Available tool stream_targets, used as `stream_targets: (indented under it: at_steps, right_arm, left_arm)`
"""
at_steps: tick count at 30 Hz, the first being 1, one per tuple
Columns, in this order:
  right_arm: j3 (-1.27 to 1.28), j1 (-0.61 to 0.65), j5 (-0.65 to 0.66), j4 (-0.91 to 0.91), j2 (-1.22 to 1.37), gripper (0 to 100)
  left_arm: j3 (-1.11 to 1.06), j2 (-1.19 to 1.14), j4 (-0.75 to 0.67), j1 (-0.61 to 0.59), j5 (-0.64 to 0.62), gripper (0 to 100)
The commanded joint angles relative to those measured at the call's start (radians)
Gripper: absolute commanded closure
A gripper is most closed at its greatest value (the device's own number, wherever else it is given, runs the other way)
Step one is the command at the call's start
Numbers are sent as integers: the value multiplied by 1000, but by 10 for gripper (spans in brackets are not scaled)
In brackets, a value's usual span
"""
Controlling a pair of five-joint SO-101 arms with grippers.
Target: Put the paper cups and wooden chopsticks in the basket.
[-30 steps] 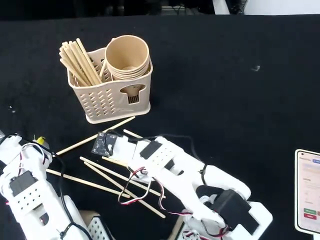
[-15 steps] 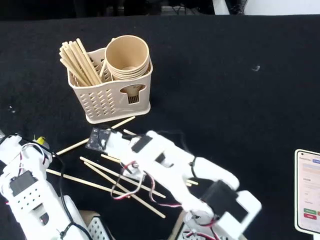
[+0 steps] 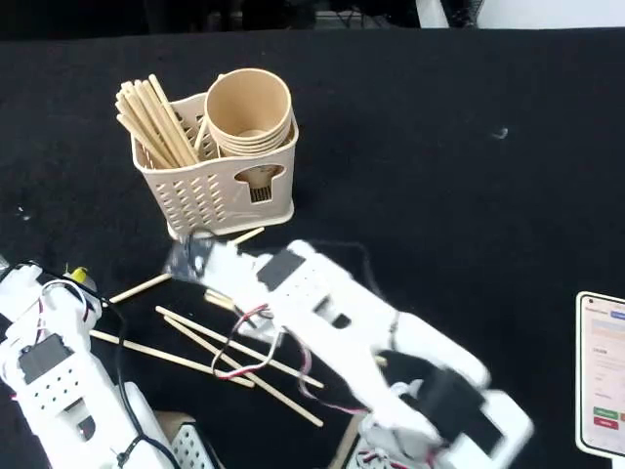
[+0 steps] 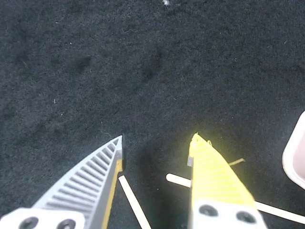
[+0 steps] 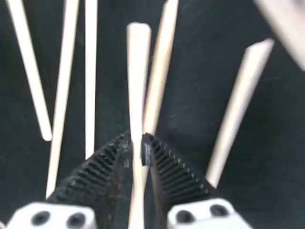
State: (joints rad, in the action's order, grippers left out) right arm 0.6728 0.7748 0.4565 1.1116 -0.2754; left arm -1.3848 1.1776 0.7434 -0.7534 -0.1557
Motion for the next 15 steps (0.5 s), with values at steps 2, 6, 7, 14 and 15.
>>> stream_targets:
  at_steps: [2,6,7,14,15]
  right_arm:
    - [-160,-31,-41,103,-318,988]
    - [-251,-23,-74,123,-444,988]
    - [-265,-25,-74,126,-449,988]
    - [-490,-18,-138,-8,-447,988]
    - [-519,-18,-180,-75,-446,988]
  left_arm:
    - [7,6,-15,-8,-6,773]
    - [7,6,-15,-8,-6,773]
    - [7,6,-15,-8,-6,773]
    - [7,6,-15,-7,-6,773]
    - [7,6,-15,-7,-6,773]
